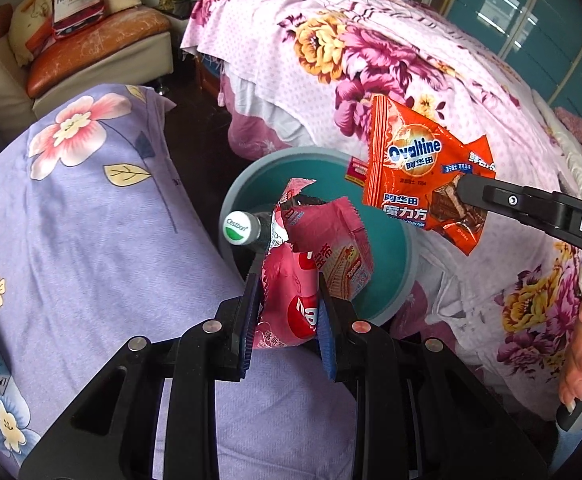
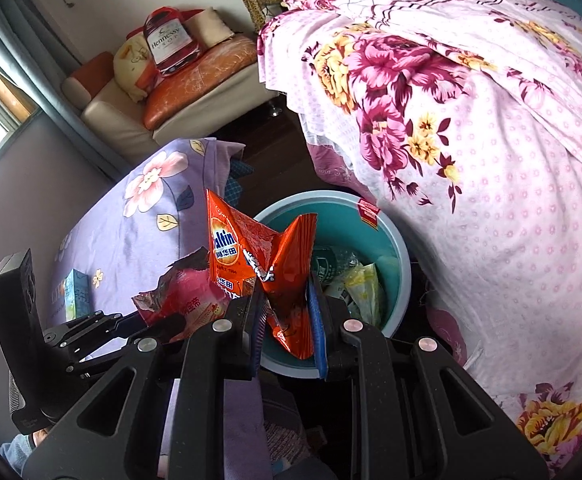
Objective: Collect trash
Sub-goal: 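Carry both packs over the wastebasket, then open the left gripper to drop the wafer pack while the right drops the Ovaltine pack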
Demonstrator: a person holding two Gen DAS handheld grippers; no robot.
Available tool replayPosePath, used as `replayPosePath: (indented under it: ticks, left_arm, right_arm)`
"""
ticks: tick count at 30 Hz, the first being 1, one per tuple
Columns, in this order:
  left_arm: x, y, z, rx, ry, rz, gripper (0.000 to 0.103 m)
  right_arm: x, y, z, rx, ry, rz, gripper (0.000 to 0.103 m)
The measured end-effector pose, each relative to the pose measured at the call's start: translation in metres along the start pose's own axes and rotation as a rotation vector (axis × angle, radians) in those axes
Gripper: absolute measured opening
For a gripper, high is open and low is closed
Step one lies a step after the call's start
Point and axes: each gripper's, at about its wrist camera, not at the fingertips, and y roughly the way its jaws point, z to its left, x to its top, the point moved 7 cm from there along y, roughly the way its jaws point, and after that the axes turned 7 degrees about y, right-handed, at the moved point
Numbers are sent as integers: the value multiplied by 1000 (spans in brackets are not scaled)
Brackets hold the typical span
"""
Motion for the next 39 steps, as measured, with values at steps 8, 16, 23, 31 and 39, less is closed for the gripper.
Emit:
replayPosePath:
  ticks: [8,16,23,31,39]
  left_arm:
    - [12,21,-14,-19,29,28,27]
    - [23,34,-25,-38,43,39,30]
    - [32,43,-28,-38,36,40,51]
    - [27,44,-20,-9,28,45,89]
    - [17,37,-5,-5,-6,48,90]
  right_arm:
    - [6,8,-15,-17,22,10,19]
    - [14,11,-26,-38,39,6,19]
    - [20,13,-33,-51,52,7,19]
    - [21,20,-35,-60,52,21,19]
    - [19,31,-36,-77,54,45,20]
